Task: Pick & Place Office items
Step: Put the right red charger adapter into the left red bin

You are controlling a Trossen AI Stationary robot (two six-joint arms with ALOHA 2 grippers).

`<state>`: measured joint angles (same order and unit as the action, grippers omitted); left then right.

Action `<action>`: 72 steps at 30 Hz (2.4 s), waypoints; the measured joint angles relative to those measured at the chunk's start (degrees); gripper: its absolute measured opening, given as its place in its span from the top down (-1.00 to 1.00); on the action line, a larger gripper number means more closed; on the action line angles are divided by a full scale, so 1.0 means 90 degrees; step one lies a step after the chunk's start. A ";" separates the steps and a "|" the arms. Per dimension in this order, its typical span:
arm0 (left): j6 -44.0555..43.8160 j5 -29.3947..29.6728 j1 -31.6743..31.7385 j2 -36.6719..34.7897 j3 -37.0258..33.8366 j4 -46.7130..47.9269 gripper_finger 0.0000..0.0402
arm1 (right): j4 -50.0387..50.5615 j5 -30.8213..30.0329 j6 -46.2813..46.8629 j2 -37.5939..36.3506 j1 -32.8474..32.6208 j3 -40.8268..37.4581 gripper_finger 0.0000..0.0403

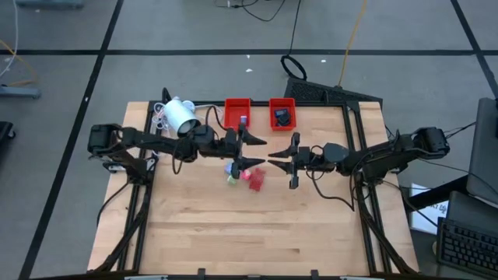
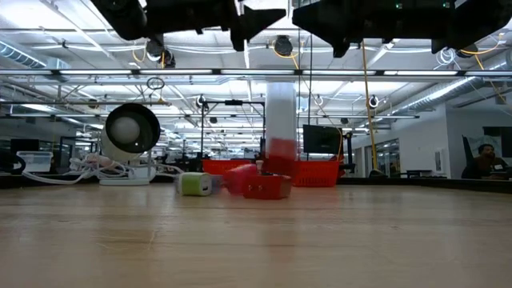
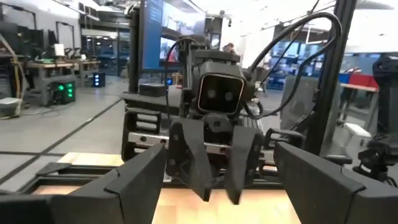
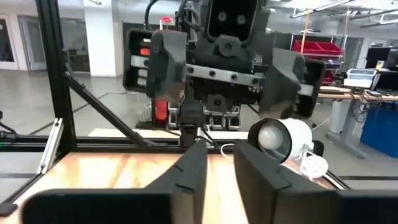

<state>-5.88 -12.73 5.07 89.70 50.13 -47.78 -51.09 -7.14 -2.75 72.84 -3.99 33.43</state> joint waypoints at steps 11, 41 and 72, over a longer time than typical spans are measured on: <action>0.0144 0.0422 -0.0010 -0.0145 0.0000 0.1234 -0.51 | 0.1767 0.0327 -0.0272 -0.0003 0.0002 -0.0002 0.96; 0.0060 0.0481 -0.0042 -0.0144 -0.0002 0.2335 -0.51 | 0.6827 0.0360 0.0722 0.0191 -0.0325 -0.0012 -0.19; 0.0123 0.0648 -0.0118 -0.0144 -0.0005 0.2460 -0.51 | 0.7078 0.0811 0.0732 0.0533 -0.0328 -0.0007 0.15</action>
<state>-4.78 -6.90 4.01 88.40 50.09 -25.64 12.61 0.16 3.84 77.63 -6.94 33.36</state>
